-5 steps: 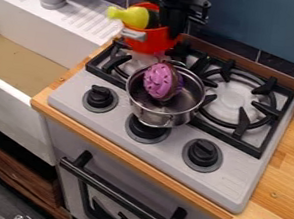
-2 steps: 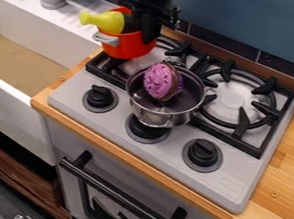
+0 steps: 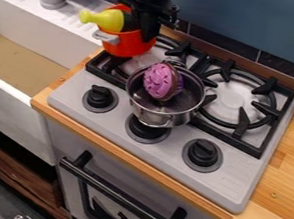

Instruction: Move the red container to the left top of the burner

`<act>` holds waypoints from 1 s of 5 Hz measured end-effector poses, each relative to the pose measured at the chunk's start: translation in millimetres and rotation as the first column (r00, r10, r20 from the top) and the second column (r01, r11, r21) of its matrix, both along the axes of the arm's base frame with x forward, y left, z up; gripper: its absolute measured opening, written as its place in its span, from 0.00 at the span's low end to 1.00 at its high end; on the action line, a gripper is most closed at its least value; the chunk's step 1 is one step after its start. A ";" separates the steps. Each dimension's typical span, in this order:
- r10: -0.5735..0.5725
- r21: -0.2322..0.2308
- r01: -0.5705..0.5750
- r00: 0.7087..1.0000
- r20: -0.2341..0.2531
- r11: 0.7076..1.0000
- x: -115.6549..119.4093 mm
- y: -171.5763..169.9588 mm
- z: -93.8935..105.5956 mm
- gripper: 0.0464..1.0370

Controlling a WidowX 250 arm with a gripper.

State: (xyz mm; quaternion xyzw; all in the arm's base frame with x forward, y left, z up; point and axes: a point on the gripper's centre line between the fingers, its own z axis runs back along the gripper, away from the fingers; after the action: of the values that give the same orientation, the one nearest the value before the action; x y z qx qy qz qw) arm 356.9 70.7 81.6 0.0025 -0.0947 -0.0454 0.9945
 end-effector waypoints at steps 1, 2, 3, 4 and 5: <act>-0.004 0.006 0.004 1.000 0.006 1.000 0.9 -2.9 -1.6 0.01; 0.009 0.012 -0.009 1.000 0.016 1.000 3.2 -5.0 -1.2 0.01; 0.003 0.020 -0.003 1.000 0.012 1.000 -1.2 -7.2 -10.0 0.03; -0.007 0.032 0.007 1.000 0.008 0.999 -0.6 -12.7 -10.9 0.18; 0.003 0.032 -0.003 1.000 0.014 0.999 2.7 -15.1 -6.1 0.42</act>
State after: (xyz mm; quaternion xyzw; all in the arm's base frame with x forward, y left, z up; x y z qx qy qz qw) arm 359.7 55.6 75.5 0.0186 -0.1009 -0.0453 0.9937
